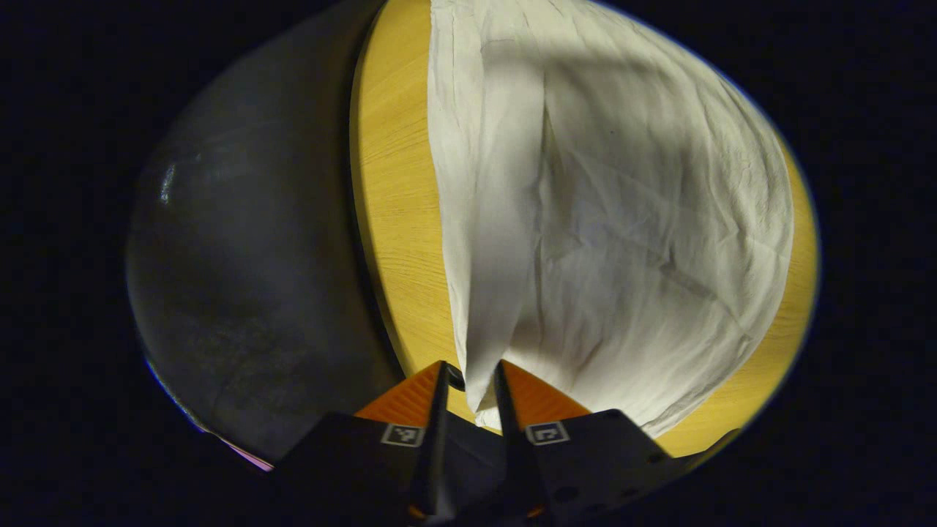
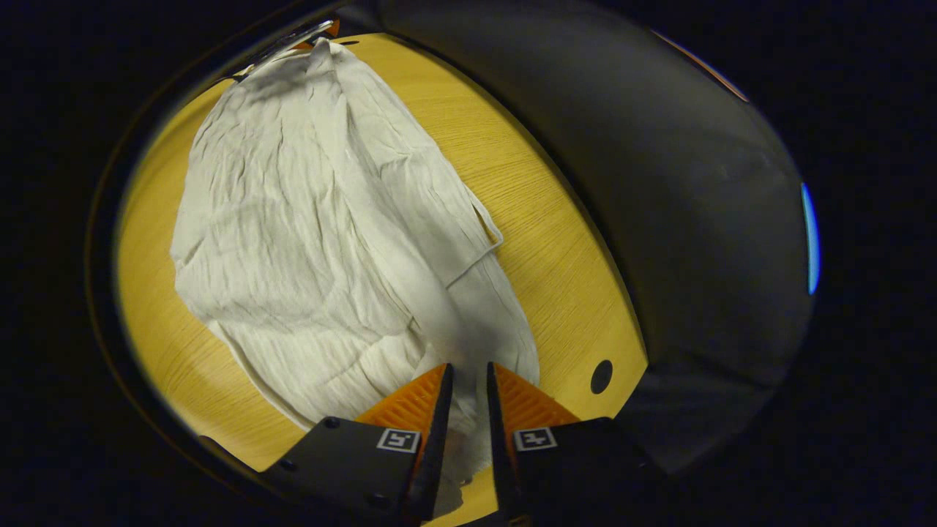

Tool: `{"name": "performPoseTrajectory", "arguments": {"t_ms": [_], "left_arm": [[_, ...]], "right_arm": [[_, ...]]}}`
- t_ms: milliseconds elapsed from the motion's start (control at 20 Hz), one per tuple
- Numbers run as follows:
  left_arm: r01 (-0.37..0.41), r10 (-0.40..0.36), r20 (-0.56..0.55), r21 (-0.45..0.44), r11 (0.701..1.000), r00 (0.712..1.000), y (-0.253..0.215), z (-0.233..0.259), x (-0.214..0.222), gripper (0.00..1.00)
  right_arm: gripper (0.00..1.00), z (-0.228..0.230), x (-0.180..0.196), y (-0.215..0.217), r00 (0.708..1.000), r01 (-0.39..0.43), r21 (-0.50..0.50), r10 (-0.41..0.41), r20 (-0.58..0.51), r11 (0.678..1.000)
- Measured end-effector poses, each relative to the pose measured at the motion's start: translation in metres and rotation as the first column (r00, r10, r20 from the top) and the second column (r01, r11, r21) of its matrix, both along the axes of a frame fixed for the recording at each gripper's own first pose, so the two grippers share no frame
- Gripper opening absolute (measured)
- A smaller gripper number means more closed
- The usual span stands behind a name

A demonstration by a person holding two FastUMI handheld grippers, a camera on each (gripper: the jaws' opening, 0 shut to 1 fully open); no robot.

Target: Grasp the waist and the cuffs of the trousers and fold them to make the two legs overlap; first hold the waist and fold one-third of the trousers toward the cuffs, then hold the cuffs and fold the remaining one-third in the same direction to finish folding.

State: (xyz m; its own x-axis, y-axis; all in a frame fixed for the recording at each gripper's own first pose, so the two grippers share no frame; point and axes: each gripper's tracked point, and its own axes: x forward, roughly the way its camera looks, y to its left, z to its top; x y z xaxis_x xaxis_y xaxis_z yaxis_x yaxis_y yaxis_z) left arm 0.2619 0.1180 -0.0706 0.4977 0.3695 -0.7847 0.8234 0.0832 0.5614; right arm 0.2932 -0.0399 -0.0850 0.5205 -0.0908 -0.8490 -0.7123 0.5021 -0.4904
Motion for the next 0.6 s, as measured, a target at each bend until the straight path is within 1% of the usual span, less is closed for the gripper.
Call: {"name": "performPoseTrajectory", "arguments": {"t_ms": [50, 150, 200, 250, 300, 350, 400, 450, 500, 550, 600], "left_arm": [[-0.001, 0.002, 0.019, -0.033, 0.999, 1.000, -0.003, -0.001, 0.002, 0.56], [0.008, 0.006, 0.098, -0.135, 0.991, 0.995, -0.012, 0.003, 0.008, 0.97], [0.008, 0.024, 0.145, -0.217, 0.976, 0.989, -0.021, 0.005, 0.009, 0.96], [0.013, 0.052, 0.202, -0.311, 0.950, 0.978, -0.031, 0.008, 0.011, 0.96], [0.028, 0.089, 0.263, -0.409, 0.912, 0.961, -0.042, 0.015, 0.013, 0.96], [0.049, 0.131, 0.324, -0.495, 0.867, 0.937, -0.053, 0.023, 0.015, 0.96], [0.073, 0.178, 0.376, -0.566, 0.821, 0.909, -0.060, 0.034, 0.013, 1.00], [0.096, 0.222, 0.411, -0.625, 0.775, 0.884, -0.067, 0.042, 0.012, 0.95], [0.114, 0.269, 0.437, -0.674, 0.730, 0.858, -0.074, 0.051, 0.008, 1.00], [0.141, 0.312, 0.454, -0.722, 0.677, 0.835, -0.082, 0.061, 0.005, 0.96], [0.171, 0.354, 0.471, -0.762, 0.624, 0.808, -0.081, 0.069, 0.004, 0.95]], "right_arm": [[0.51, 0.002, 0.000, 0.001, 1.000, 0.016, 0.029, -0.016, 0.001, 0.999], [0.55, 0.007, -0.004, 0.001, 0.996, 0.087, 0.122, -0.088, 0.003, 0.989], [0.66, 0.008, -0.007, 0.003, 0.990, 0.137, 0.192, -0.140, 0.002, 0.972], [0.67, 0.013, -0.007, 0.004, 0.982, 0.178, 0.266, -0.187, 0.009, 0.948], [0.64, 0.021, -0.005, 0.005, 0.972, 0.208, 0.342, -0.233, 0.033, 0.916], [0.74, 0.031, -0.003, 0.005, 0.960, 0.227, 0.417, -0.275, 0.058, 0.880], [0.80, 0.044, -0.005, 0.007, 0.947, 0.234, 0.497, -0.311, 0.076, 0.836], [0.91, 0.057, -0.006, 0.010, 0.935, 0.232, 0.571, -0.342, 0.091, 0.787], [0.97, 0.072, -0.010, 0.010, 0.925, 0.227, 0.625, -0.366, 0.101, 0.747], [0.98, 0.087, -0.015, 0.006, 0.916, 0.210, 0.664, -0.382, 0.124, 0.718], [0.99, 0.101, -0.018, 0.001, 0.904, 0.189, 0.690, -0.398, 0.155, 0.698]]}}
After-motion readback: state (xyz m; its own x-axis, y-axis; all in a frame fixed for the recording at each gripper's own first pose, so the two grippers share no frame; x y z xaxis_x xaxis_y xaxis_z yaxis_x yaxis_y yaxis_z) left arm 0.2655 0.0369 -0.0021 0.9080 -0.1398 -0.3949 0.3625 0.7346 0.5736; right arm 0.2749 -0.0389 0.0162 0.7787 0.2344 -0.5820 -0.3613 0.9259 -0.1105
